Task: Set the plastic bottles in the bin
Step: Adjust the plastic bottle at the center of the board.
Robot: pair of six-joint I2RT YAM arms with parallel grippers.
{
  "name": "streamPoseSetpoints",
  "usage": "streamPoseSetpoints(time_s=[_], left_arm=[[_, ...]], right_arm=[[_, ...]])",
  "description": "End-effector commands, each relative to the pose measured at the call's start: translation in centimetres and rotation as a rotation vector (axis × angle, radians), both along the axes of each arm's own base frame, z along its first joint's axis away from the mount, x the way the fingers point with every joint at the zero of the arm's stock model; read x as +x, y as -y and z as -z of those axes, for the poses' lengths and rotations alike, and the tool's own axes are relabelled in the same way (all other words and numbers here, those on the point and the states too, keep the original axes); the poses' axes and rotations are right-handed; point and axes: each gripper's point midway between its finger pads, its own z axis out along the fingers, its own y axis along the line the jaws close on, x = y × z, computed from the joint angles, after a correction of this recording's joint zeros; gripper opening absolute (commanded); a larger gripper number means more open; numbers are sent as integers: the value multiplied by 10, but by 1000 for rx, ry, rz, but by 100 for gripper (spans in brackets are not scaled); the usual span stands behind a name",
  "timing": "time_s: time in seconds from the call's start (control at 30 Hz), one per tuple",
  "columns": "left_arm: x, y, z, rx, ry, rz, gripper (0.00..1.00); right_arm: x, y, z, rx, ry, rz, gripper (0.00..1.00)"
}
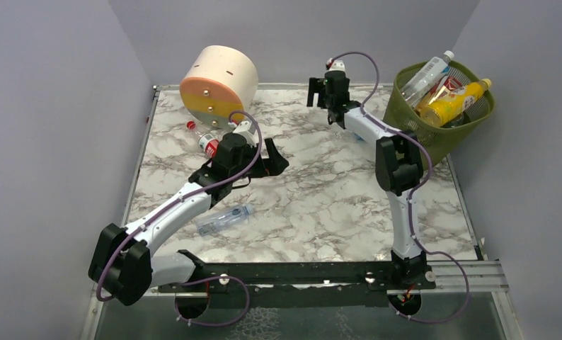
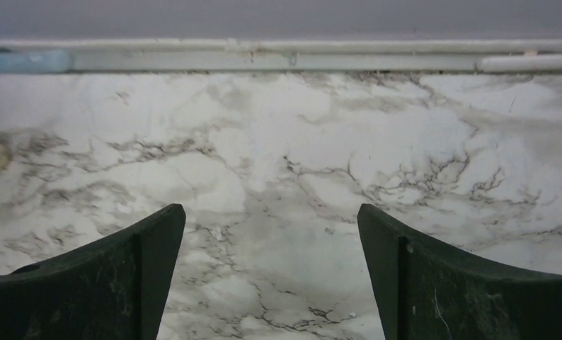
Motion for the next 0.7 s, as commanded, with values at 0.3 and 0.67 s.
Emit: streamPoseSetpoints(time_s=[0.3,0.67], left_arm=[[-20,6,-29,-9,44,-7,99],[-63,25,-32,-5,33,24,99]], right_arm=[[-91,41,57,-84,-297,53,95],[-205,58,-18,29,-227,-60,95]])
